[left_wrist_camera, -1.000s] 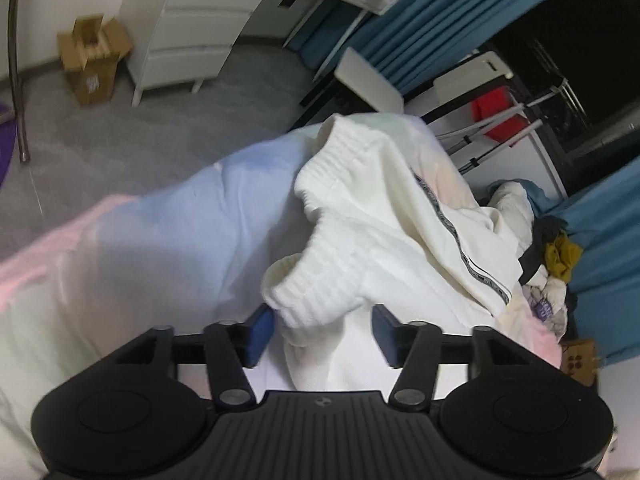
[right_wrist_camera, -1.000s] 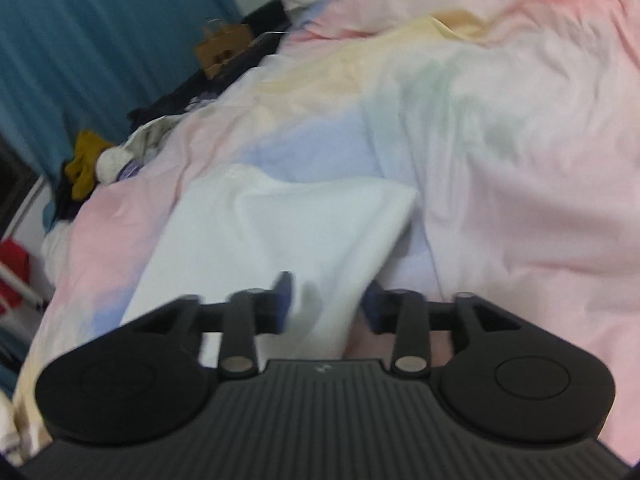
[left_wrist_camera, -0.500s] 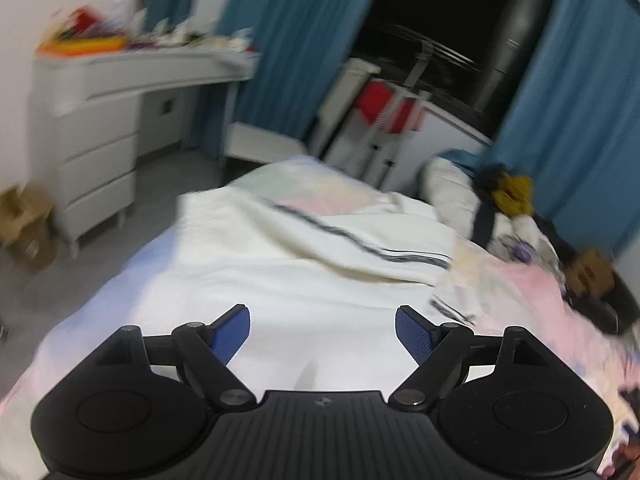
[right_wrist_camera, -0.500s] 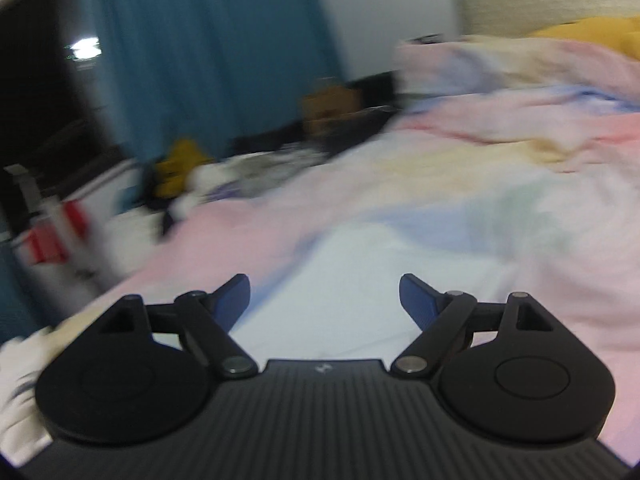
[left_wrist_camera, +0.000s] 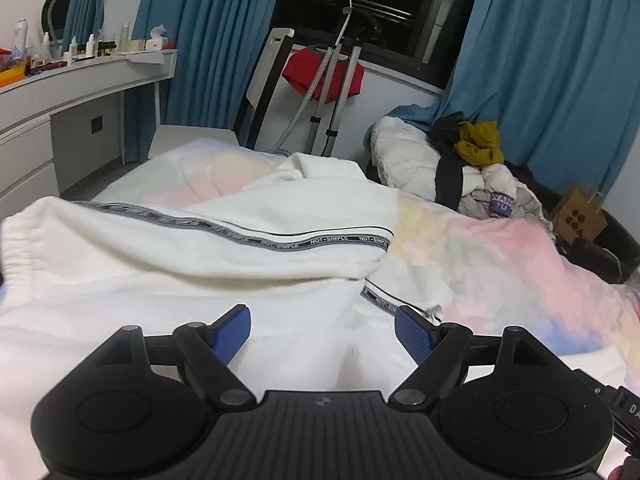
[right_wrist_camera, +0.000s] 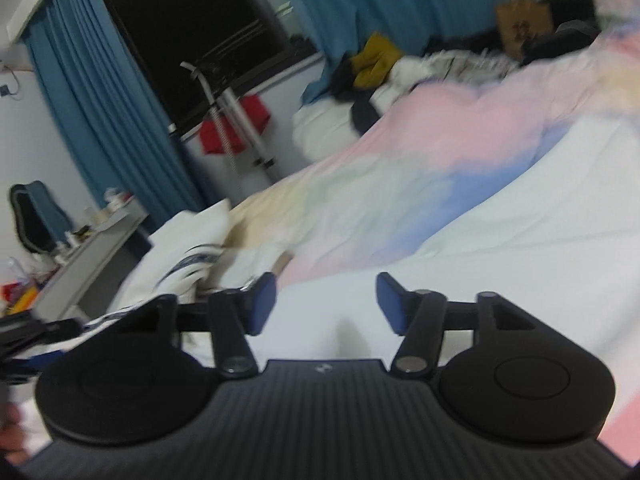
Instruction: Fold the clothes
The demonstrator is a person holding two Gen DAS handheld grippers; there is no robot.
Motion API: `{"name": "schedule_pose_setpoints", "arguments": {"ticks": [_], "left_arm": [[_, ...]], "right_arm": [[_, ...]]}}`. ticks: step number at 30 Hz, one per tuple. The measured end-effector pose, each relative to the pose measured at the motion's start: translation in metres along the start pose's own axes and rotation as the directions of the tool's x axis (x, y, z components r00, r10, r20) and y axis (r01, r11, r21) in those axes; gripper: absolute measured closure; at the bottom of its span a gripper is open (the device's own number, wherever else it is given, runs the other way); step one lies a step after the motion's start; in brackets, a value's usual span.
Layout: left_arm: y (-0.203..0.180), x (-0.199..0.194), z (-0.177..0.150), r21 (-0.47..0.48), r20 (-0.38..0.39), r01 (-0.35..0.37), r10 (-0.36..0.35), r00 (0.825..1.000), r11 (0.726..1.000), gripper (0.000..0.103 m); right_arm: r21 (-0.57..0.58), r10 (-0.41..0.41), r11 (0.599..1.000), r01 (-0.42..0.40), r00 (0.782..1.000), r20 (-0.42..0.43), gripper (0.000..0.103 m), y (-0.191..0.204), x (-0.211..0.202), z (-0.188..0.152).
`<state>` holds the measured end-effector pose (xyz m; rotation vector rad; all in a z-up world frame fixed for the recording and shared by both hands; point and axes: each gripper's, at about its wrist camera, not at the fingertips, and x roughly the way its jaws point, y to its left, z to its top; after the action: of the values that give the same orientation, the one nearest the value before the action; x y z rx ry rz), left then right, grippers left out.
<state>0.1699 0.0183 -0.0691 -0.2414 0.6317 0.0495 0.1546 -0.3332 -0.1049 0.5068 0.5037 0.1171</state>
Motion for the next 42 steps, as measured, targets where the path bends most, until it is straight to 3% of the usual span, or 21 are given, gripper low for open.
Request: {"name": "schedule_pose_setpoints", "arguments": {"ticks": [4, 11, 16, 17, 19, 20, 22, 26, 30, 33, 36, 38, 42], "left_arm": [[0.017, 0.035, 0.003, -0.027, -0.023, 0.019, -0.02, 1.0, 0.999, 0.022], [0.049, 0.074, -0.008, -0.094, -0.018, 0.021, -0.022, 1.0, 0.995, 0.022], [0.062, 0.082, -0.016, -0.083, 0.003, 0.045, -0.044, 0.999, 0.996, 0.022], [0.066, 0.085, -0.016, -0.102, -0.007, 0.061, -0.062, 0.998, 0.993, 0.022], [0.071, 0.086, -0.016, -0.134, -0.011, 0.088, -0.091, 0.996, 0.987, 0.022], [0.074, 0.086, -0.016, -0.151, -0.009, 0.1, -0.102, 0.995, 0.984, 0.022], [0.078, 0.083, -0.014, -0.181, -0.002, 0.126, -0.128, 0.992, 0.975, 0.023], [0.078, 0.075, -0.017, -0.184, 0.027, 0.159, -0.157, 0.987, 0.97, 0.023], [0.076, 0.074, -0.017, -0.16, 0.049, 0.173, -0.167, 0.985, 0.972, 0.023], [0.076, 0.079, -0.016, -0.159, 0.054, 0.189, -0.182, 0.982, 0.969, 0.023], [0.074, 0.083, -0.016, -0.142, 0.052, 0.188, -0.183, 0.982, 0.972, 0.023], [0.071, 0.086, -0.017, -0.13, 0.051, 0.185, -0.179, 0.982, 0.974, 0.023], [0.068, 0.091, -0.017, -0.116, 0.047, 0.178, -0.174, 0.984, 0.977, 0.023]], "right_arm": [[-0.027, 0.036, 0.999, -0.039, 0.995, -0.093, 0.046, 0.012, 0.048, 0.01], [0.073, 0.076, 0.995, -0.062, 0.976, -0.203, 0.045, 0.045, 0.161, 0.015], [0.037, 0.034, 0.999, -0.024, 0.956, -0.292, 0.045, 0.075, 0.224, 0.005], [0.001, -0.002, 1.0, 0.002, 0.953, -0.302, 0.055, 0.082, 0.232, 0.003], [-0.032, -0.069, 0.997, 0.063, 0.961, -0.269, 0.085, 0.089, 0.229, 0.003], [-0.011, -0.057, 0.998, 0.056, 0.966, -0.254, 0.089, 0.09, 0.224, 0.007], [0.015, -0.033, 0.999, 0.037, 0.977, -0.209, 0.09, 0.095, 0.209, 0.021], [-0.123, -0.046, 0.992, 0.034, 0.995, -0.091, 0.091, 0.117, 0.174, 0.059], [-0.217, -0.105, 0.97, 0.113, 0.993, 0.045, 0.091, 0.117, 0.144, 0.12], [-0.263, -0.184, 0.941, 0.214, 0.974, 0.136, 0.091, 0.106, 0.125, 0.173], [-0.285, -0.27, 0.907, 0.31, 0.947, 0.172, 0.091, 0.089, 0.109, 0.22], [-0.312, -0.333, 0.866, 0.39, 0.917, 0.219, 0.091, 0.081, 0.1, 0.25], [-0.287, -0.461, 0.792, 0.539, 0.836, 0.297, 0.091, 0.056, 0.106, 0.295]]}}
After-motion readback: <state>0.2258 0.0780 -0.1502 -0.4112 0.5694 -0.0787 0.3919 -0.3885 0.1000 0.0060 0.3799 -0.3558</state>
